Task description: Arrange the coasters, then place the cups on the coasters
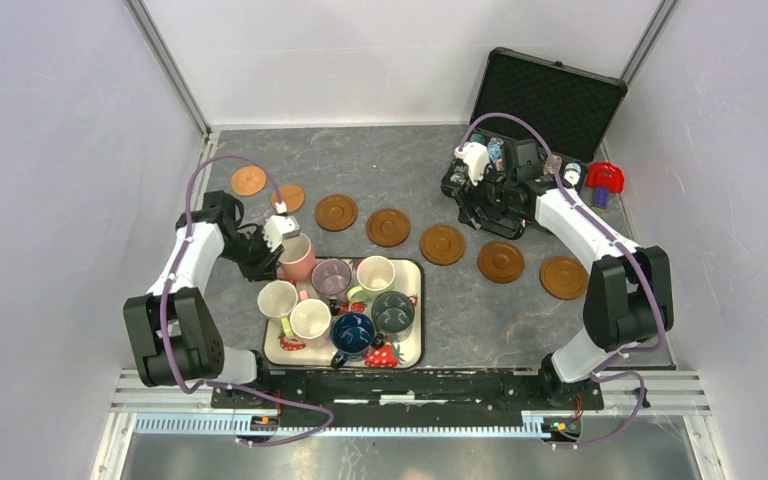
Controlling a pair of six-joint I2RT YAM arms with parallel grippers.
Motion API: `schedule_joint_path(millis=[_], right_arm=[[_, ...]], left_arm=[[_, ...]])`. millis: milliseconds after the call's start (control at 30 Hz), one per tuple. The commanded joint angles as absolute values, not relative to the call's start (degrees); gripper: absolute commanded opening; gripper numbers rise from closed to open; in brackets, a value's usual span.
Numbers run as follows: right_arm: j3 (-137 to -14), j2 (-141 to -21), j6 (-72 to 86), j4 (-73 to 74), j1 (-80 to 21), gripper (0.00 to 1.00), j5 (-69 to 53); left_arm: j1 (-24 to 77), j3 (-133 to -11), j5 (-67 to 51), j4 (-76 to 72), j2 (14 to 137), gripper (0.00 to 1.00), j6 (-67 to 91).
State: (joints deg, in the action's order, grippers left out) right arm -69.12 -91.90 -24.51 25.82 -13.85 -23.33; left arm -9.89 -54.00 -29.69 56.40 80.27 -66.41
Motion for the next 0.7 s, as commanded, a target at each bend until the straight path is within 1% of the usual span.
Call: schedule_joint_path(millis=[0,133,267,333,400,533,600,667], right_arm=[[-69.4,-90.5,-24.5,25.0,-14.1,0.82,-23.4],[-69.8,-90.6,-24.6,25.1,-14.1,0.82,-23.3],[-70.2,-90.7,-24.5,25.0,-14.0,0.84,-23.3],[-70.4,-90.8,-24.5,24.9,-14.0,0.86,-23.2],[-70.5,-90.9,-24.4,24.8,-14.0,0.90,-22.7],[-70.5,-90.6,-24.5,24.7,-14.1,0.98,-22.1],[-70.3,-90.5,-24.5,24.6,-14.1,0.98,-21.8],[-70.2,-90.5,-24.5,24.6,-14.0,0.98,-21.8]], left_arm=[[-10.8,-61.2,-34.4,55.6,77.5,0.02,-60.5],[-11.9,-71.4,-34.1,57.0,80.8,0.02,-56.1],[-12.1,-83.9,-28.9,59.0,89.5,0.02,-49.1],[-12.7,-90.7,-25.6,59.0,94.7,0.02,-44.1],[-13.2,-97.4,-22.3,57.4,99.6,0.02,-38.7],[-13.5,-105.1,-13.0,51.1,105.9,0.02,-31.7],[-13.8,-109.5,-9.7,50.9,109.8,0.02,-31.1],[-14.5,-114.0,-9.9,52.1,114.3,0.03,-31.4]])
